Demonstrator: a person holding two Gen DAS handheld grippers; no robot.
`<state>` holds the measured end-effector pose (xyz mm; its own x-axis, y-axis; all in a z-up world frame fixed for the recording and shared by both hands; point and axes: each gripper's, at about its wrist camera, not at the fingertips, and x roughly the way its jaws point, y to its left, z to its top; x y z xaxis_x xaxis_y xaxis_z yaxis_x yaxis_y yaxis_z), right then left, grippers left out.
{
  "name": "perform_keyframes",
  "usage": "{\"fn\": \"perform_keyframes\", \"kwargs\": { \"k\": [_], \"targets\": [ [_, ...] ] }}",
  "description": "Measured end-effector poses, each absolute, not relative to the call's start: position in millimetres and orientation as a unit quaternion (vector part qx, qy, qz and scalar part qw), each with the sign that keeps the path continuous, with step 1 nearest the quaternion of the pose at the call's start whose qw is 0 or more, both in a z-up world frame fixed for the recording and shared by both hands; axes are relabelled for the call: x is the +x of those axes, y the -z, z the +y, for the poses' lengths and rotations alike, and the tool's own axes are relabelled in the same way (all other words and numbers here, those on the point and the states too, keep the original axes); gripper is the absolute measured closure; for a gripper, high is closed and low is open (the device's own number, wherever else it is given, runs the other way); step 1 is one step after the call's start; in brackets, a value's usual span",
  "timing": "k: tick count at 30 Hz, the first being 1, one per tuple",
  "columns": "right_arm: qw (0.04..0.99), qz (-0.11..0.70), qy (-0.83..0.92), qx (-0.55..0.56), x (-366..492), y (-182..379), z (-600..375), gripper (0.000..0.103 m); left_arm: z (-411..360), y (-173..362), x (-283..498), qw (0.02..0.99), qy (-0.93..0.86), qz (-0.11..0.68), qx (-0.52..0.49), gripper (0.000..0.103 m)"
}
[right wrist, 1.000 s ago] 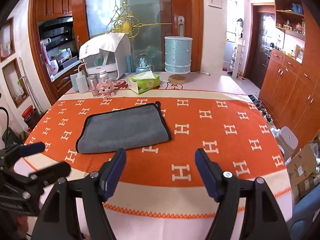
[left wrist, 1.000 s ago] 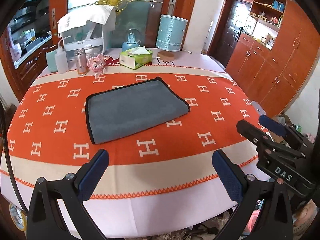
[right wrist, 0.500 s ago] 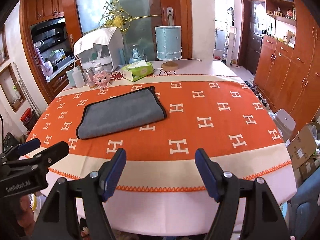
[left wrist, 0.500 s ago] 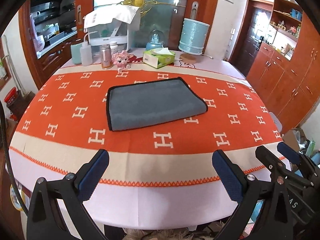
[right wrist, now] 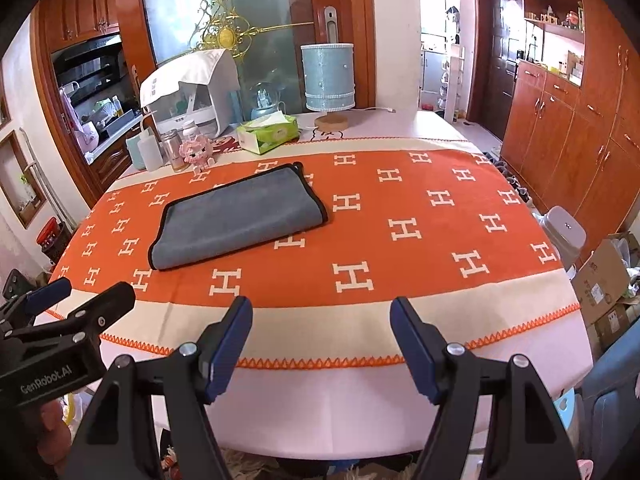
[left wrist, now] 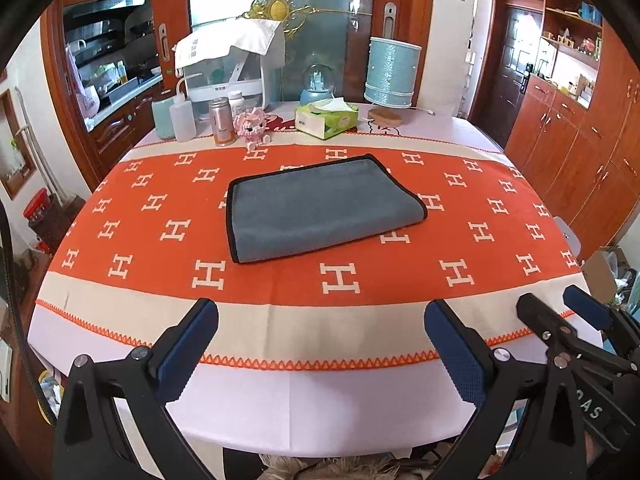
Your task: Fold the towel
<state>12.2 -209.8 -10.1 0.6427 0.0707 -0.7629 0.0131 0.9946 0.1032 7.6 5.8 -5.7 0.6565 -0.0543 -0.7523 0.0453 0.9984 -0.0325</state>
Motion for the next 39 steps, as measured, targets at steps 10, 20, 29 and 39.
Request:
{"fn": "perform_keyframes", "kwargs": {
  "k": [10,20,29,39],
  "targets": [
    [0.905,0.424,-0.012,0.029,12.8,12.6,-199.4,0.031,0.0,4.7,3.9,0.914,0.023,0.404,0.010,0.001],
    [0.906,0.422,-0.012,0.030,13.4,14.2,-198.9,0.031,0.1,6.6,5.8,0.913,0.022,0.407,0.011,0.001],
    [0.907,0.420,-0.014,0.031,14.2,13.3,-198.4,0.031,5.7,13.2,7.6,0.910,0.017,0.415,0.008,0.001],
    [0.909,0.415,-0.017,0.031,13.7,10.8,-197.0,0.031,7.3,15.4,7.4,0.907,0.015,0.421,0.004,0.001]
  ]
}}
